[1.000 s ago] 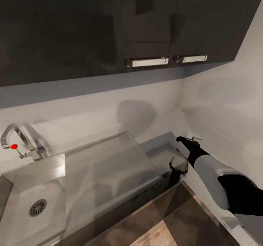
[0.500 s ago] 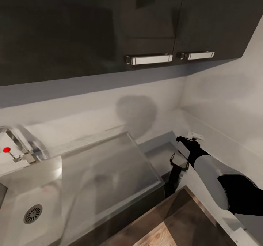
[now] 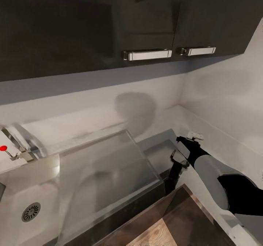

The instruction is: In the kitchen, take the Vidalia onion out of the sink, dice it on the chopping board with the paring knife, put the diced onion into the bowl on the countertop, then place both the paring knife and the chopping board into the sink.

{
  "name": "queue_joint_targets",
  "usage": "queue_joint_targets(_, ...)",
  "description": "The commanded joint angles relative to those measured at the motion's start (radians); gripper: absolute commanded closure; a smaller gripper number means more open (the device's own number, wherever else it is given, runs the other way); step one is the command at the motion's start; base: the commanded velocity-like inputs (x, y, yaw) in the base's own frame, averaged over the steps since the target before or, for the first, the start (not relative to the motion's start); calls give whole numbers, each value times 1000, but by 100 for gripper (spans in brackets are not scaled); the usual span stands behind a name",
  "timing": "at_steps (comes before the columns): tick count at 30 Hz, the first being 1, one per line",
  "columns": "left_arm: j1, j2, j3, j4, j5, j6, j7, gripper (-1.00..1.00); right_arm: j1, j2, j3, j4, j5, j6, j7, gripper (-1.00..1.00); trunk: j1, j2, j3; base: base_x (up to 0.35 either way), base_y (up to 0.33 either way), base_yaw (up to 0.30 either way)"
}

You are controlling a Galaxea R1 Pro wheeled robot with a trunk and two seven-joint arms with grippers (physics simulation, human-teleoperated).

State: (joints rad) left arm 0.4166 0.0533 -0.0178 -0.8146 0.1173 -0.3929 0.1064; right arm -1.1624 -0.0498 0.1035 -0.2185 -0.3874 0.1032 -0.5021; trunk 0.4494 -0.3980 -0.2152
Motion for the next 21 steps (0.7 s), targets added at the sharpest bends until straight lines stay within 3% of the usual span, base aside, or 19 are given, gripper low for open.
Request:
queue_joint_targets(1, 0, 0, -2, -1, 8, -2, 1, -100, 0, -1, 8, -2, -3, 10, -6, -100, 1, -2, -3, 0, -155, 0)
queue_joint_targets(21, -1, 0, 1, 5, 8, -1, 1, -100, 0, 2, 8, -2, -4, 10, -6, -100, 1, -2, -35, 0, -18, 0)
